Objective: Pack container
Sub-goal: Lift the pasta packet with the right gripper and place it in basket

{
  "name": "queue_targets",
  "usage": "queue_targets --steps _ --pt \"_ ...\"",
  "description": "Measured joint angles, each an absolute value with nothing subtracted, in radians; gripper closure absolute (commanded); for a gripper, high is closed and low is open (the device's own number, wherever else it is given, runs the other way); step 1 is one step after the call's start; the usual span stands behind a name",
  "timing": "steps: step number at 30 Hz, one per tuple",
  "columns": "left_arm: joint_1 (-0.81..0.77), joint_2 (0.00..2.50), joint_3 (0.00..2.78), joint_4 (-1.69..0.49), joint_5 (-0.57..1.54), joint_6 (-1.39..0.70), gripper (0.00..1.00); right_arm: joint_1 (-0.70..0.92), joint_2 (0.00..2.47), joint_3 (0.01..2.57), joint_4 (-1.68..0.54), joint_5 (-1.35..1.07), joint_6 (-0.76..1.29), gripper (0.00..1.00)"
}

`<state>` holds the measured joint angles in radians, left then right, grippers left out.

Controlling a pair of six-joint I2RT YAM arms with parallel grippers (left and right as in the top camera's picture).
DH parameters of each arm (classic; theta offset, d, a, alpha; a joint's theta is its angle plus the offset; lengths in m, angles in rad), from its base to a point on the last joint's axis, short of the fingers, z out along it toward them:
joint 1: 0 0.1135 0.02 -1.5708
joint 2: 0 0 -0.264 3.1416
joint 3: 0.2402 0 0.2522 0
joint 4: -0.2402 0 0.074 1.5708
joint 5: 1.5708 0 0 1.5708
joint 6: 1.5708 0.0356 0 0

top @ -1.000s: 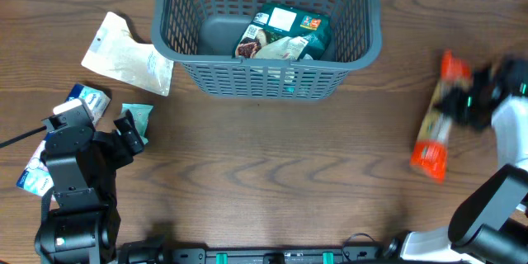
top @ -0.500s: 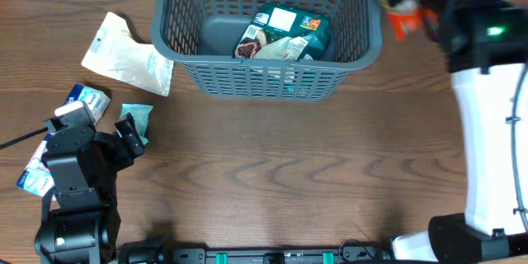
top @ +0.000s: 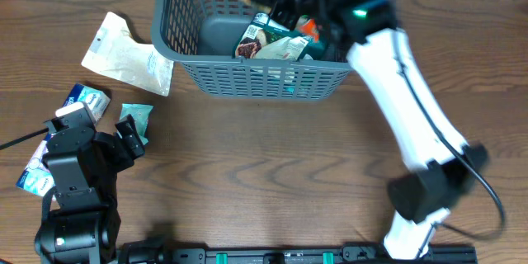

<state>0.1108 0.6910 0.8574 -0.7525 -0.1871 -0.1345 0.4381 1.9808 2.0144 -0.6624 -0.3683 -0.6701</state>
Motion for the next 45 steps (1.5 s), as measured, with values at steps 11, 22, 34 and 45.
queue_targets --steps 11,22,34,45 --pt "0.111 0.691 0.857 -0.753 -0.187 -0.134 0.01 0.438 2.152 2.012 -0.706 -0.365 -0.688 0.96" --pt "0.111 0.691 0.857 -0.753 -0.187 -0.134 0.01 0.438 2.152 2.014 -0.698 -0.434 -0.638 0.01" --pt "0.111 0.691 0.857 -0.753 -0.187 -0.134 0.01 0.340 2.090 2.183 -0.700 -0.602 -0.431 0.01" --pt "0.111 0.736 0.908 -0.841 -0.187 -0.156 0.01 -0.012 1.752 2.354 -1.042 -0.067 0.072 0.01"
